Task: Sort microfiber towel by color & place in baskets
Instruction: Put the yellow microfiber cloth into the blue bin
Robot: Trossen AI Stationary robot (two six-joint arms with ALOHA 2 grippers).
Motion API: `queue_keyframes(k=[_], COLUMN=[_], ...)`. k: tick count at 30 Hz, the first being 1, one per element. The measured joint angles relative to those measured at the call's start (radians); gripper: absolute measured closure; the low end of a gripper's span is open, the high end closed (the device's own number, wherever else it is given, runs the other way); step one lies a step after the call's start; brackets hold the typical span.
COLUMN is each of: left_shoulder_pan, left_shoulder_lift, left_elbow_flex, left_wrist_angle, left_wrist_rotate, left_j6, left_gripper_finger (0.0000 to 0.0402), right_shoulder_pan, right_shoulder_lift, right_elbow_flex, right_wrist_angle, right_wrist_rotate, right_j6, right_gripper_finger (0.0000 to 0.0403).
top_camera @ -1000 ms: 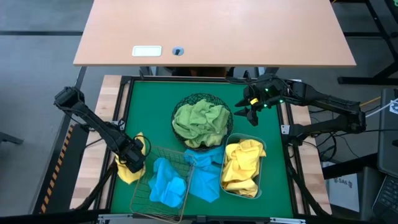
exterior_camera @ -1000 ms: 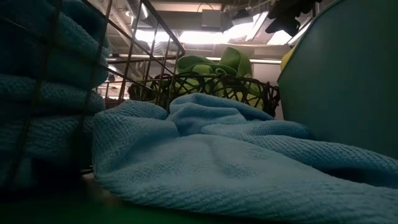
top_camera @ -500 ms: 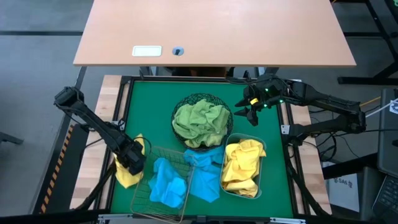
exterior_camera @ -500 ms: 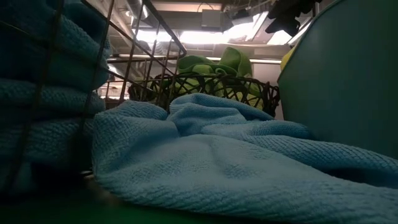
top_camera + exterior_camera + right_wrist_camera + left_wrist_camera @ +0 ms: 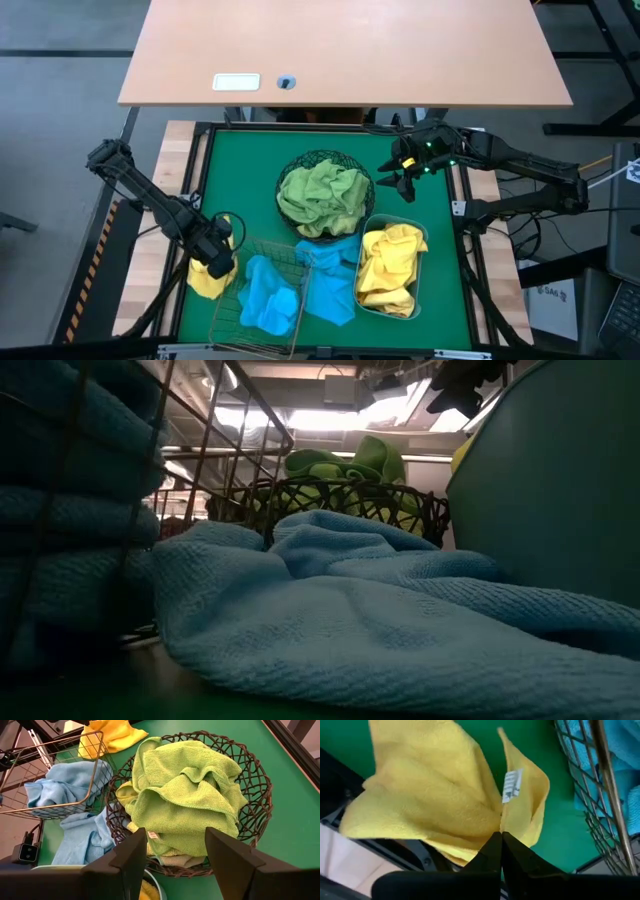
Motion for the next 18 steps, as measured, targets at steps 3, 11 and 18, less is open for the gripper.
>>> queue_keyframes(k=[3, 11, 18], left_shoulder_pan=[0.000, 0.001, 0.007], left_shoulder_lift=[0.000, 0.000, 0.000], left_elbow_flex=[0.008, 0.157, 0.342], left_wrist_angle=[-0.008, -0.011, -0.017], left_wrist_rotate=[0.000, -0.211, -0.569], left_j6=[-0.001, 0.021, 0.125], left_gripper_finger=[0.0401, 0.0401, 0.0401], right_shoulder_pan=[0.000, 0.000, 0.000], right_shoulder_lift=[0.000, 0.000, 0.000], right_elbow_flex=[0.000, 0.000, 0.000], right_wrist_angle=[-0.004, -0.026, -0.013], right_wrist_rotate=[0.000, 0.000, -0.012], right_j6=[0.000, 0.000, 0.000], right_gripper_finger=[0.0200, 0.0200, 0.0200])
